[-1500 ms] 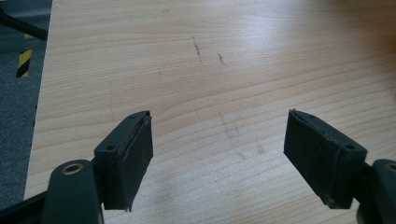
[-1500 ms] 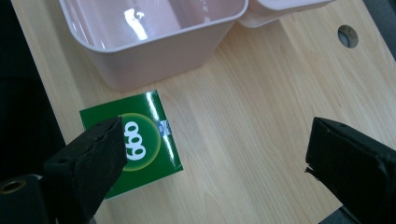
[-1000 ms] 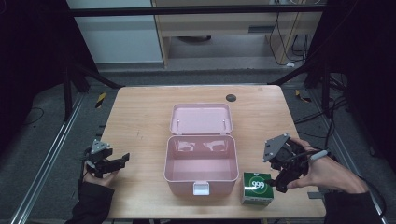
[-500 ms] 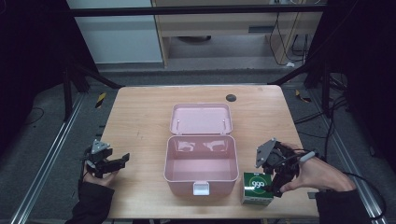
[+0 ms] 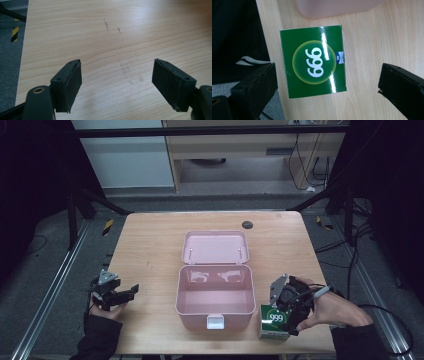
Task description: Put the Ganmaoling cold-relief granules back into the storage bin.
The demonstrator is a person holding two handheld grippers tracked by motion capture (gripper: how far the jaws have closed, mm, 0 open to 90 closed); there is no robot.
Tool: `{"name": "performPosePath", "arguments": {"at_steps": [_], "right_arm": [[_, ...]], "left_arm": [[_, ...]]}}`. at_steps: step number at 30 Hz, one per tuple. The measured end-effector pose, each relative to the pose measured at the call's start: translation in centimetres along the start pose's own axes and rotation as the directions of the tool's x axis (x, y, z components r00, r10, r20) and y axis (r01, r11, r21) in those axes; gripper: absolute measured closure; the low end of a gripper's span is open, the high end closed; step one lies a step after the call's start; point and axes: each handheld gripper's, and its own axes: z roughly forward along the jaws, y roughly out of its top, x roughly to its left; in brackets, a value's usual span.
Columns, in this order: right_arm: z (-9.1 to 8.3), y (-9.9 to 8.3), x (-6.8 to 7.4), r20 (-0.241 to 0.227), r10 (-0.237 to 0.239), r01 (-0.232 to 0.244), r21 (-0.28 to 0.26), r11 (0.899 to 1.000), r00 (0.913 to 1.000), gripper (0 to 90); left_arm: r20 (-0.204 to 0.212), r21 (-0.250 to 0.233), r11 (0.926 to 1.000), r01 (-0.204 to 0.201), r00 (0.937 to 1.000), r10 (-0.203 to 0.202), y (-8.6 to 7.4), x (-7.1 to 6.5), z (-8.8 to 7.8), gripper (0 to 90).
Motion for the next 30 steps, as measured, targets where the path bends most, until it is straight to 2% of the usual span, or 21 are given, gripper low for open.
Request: {"name": "performPosePath", "arguments": {"at_steps": [6, 21, 30], "right_arm": [[0.9, 0.0, 0.2, -0.015, -0.005, 0.005, 0.021, 1.0, 0.9999, 3.0], [2.9, -0.1, 0.5, -0.042, -0.031, 0.032, 0.029, 0.999, 0.9986, 3.4], [4.0, 0.0, 0.7, -0.062, -0.026, 0.029, 0.041, 0.999, 0.9977, 3.3]], "left_arm": [[-0.001, 0.0, 1.0, -0.001, 1.0, 0.001, 0.0, 0.0, 0.0, 23.2], [-0.002, 0.005, 1.0, -0.007, 1.0, 0.007, 0.0, 0.0, 0.0, 23.2], [-0.003, 0.004, 1.0, -0.007, 1.0, 0.007, 0.0, 0.0, 0.0, 23.2]]}}
